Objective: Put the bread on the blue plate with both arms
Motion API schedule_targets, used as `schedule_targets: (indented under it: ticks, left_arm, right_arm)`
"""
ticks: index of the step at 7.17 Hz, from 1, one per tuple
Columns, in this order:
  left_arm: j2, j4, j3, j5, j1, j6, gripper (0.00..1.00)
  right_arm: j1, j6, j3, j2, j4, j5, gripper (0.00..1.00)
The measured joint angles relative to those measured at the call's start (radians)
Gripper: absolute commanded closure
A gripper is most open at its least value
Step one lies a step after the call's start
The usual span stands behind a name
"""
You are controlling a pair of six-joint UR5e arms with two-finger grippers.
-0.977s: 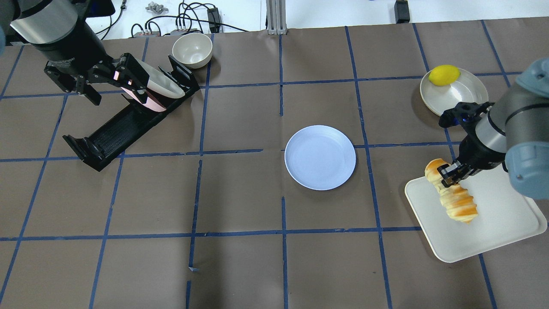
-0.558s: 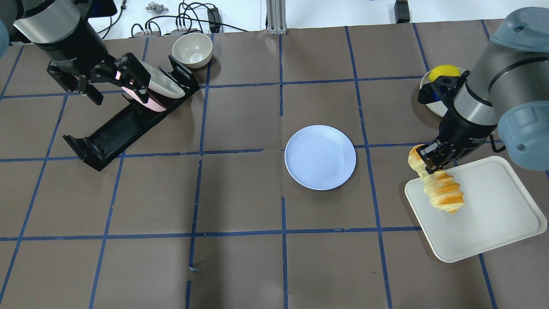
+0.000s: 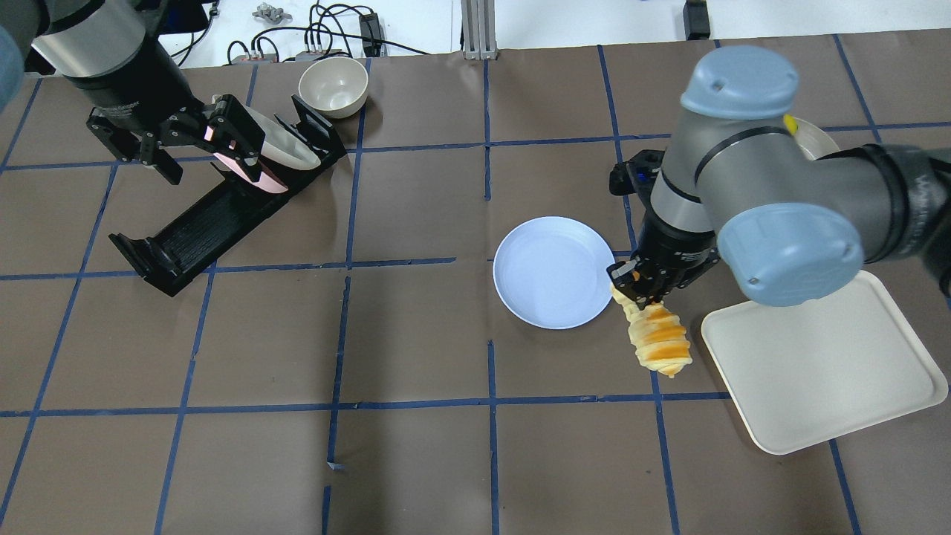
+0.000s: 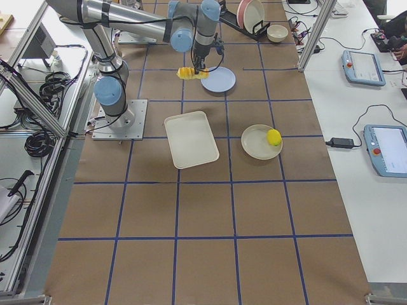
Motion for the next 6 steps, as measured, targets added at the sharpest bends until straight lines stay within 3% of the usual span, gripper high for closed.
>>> schedule_targets:
  ticks: [4, 6]
  left_arm:
    - [-0.003, -0.004, 0.004, 0.007, -0.001, -0.001, 0.0]
    - [-0.002, -0.006, 0.005, 0.008, 0.0, -0.001, 0.0]
  right_arm:
    - [0.082, 0.033, -0.069, 0.259, -0.277, 0.059, 0.88]
    - [0.096, 0.033, -0.127, 0.345, -0.3, 0.062, 0.07]
